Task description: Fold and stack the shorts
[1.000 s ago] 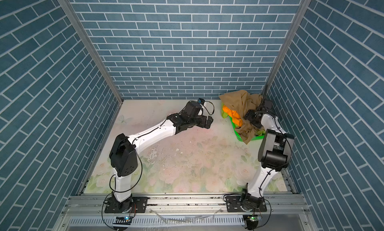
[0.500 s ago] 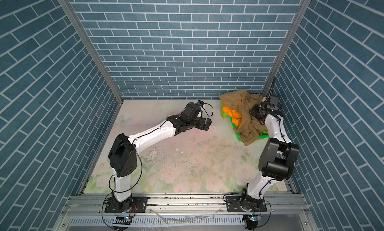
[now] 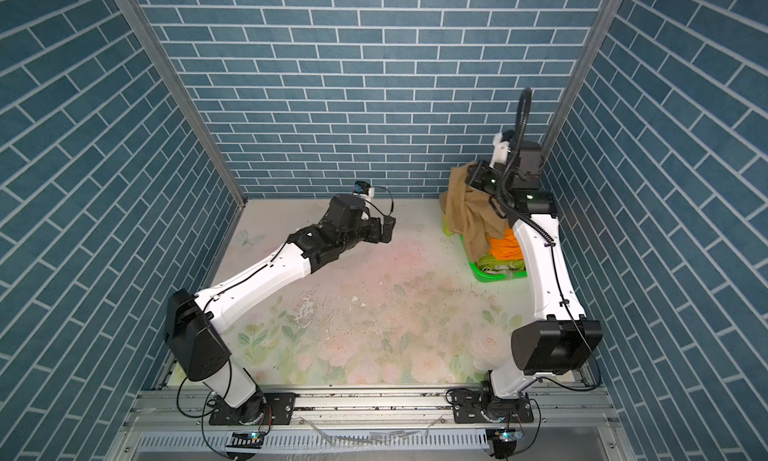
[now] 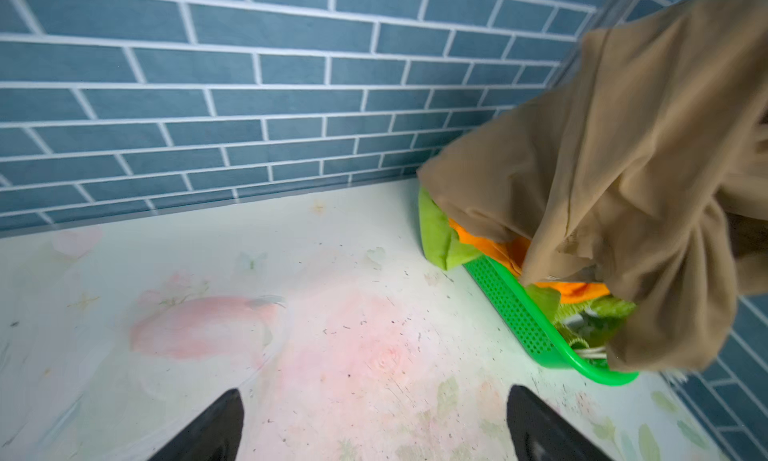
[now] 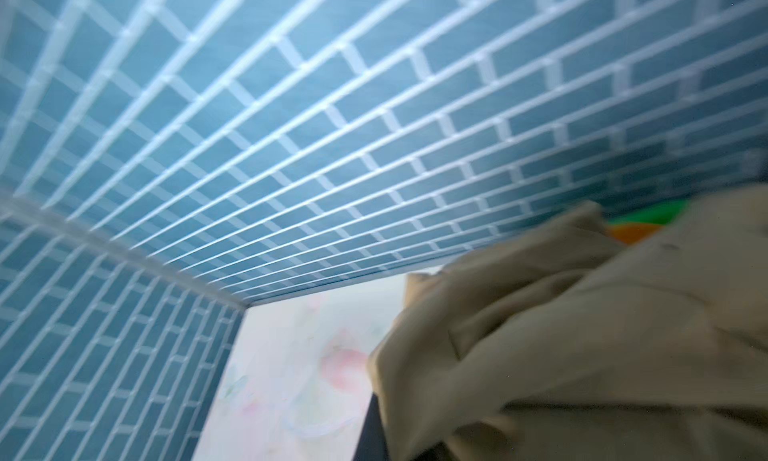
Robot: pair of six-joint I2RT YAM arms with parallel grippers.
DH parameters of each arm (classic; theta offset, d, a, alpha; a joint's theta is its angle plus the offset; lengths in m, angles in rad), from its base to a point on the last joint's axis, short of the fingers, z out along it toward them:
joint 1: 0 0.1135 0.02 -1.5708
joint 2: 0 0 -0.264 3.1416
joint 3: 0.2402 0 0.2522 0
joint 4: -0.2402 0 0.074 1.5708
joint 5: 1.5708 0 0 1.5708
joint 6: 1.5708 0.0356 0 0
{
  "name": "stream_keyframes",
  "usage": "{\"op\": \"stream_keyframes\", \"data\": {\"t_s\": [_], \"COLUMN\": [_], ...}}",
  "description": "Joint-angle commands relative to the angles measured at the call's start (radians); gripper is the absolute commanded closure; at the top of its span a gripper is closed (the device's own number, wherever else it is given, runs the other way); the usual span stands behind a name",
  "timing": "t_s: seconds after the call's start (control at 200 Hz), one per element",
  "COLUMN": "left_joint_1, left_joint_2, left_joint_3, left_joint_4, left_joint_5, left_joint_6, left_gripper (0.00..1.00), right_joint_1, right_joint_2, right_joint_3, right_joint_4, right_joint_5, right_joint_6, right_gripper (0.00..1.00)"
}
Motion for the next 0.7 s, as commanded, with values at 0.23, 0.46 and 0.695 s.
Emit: {"op": "stream_keyframes", "data": {"t_s": [0.23, 0.46, 0.695], "left_joint_1": [0.187, 0.228, 0.230], "left_joint_2": [-0.420, -0.492, -0.419], "left_joint_3": [-0.395, -0.487, -0.527], "left_joint_4": [0.165, 0.111, 0.101], "left_joint_5": [-0.048, 0.008, 0.068], "left_joint_6": [-0.228, -0.249, -0.260], "left_gripper": [0.00, 0.00, 0.00], "right_joint_1": [0.318, 0.252, 0.293], "right_joint_2": [0.148, 0.244, 0.052], "right_joint_3": [0.057, -0.211, -0.545], "right_joint_4": [-0.039, -0.076, 0.037], "right_joint_5": [0.069, 0.178, 0.208], "right_joint_6": [-0.071, 0.013, -0.018], "right_gripper": [1.00, 0.48, 0.12]}}
